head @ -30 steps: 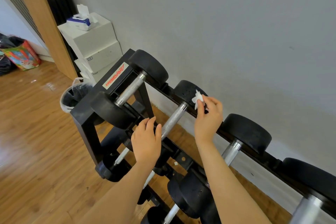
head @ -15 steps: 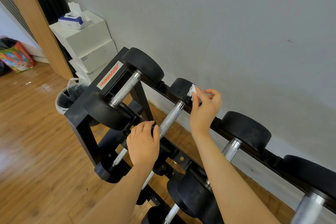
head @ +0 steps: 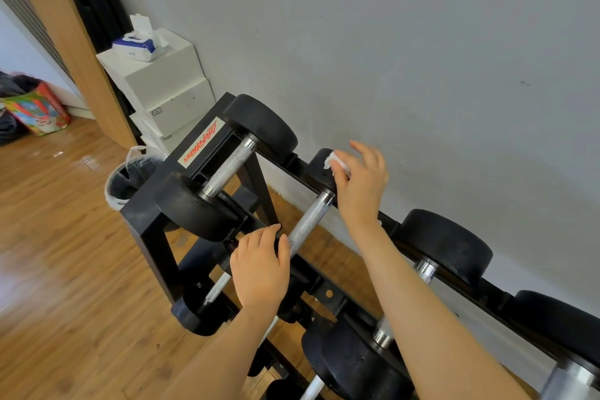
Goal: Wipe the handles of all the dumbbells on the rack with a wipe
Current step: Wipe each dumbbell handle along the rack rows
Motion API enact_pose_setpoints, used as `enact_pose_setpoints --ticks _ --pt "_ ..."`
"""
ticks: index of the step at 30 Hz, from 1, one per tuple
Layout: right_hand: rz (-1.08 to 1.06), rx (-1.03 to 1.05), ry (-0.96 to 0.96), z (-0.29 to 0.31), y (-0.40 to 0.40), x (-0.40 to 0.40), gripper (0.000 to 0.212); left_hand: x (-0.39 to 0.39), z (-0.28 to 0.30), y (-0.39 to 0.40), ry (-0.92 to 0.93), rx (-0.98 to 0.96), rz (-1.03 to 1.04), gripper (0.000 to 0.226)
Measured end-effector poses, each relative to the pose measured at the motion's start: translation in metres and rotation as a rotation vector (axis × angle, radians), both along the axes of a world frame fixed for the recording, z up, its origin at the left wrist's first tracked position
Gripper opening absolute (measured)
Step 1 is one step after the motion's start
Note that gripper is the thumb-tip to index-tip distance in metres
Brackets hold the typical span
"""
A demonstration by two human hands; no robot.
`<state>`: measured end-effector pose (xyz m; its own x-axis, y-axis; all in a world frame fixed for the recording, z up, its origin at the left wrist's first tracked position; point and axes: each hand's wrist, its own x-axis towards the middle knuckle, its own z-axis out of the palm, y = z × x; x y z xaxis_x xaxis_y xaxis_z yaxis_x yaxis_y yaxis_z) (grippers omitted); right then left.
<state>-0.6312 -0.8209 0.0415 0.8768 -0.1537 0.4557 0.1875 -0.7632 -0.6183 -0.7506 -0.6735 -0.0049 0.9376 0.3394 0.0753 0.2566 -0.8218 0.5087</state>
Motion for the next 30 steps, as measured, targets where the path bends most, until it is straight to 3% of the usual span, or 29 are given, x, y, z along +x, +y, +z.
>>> enact_pose_setpoints --ticks 6,11,17,21,25,30 --pt "0.132 -0.066 -0.01 -0.02 0.007 -0.015 0.027 0.0 0.0 0.0 -0.005 0.006 -0.006 0.035" --pt "-0.036 0.185 0.057 -0.012 0.01 -0.009 0.02 -0.002 0.005 -0.001 0.009 -0.017 0.002 0.033" --pt "0.028 0.051 -0.015 -0.026 0.024 -0.042 0.028 -0.003 0.007 0.003 0.007 -0.066 -0.023 0.032" --pt "-0.049 0.181 0.004 -0.019 0.023 -0.062 0.036 -0.008 0.008 0.013 -0.001 -0.084 -0.119 0.032" --pt "-0.089 0.062 -0.006 -0.017 0.018 -0.091 0.026 -0.022 0.009 0.028 -0.026 -0.179 0.005 0.032" --pt "-0.031 0.2 0.114 -0.034 0.035 -0.145 0.024 -0.041 0.011 0.049 0.037 -0.281 0.057 0.036"
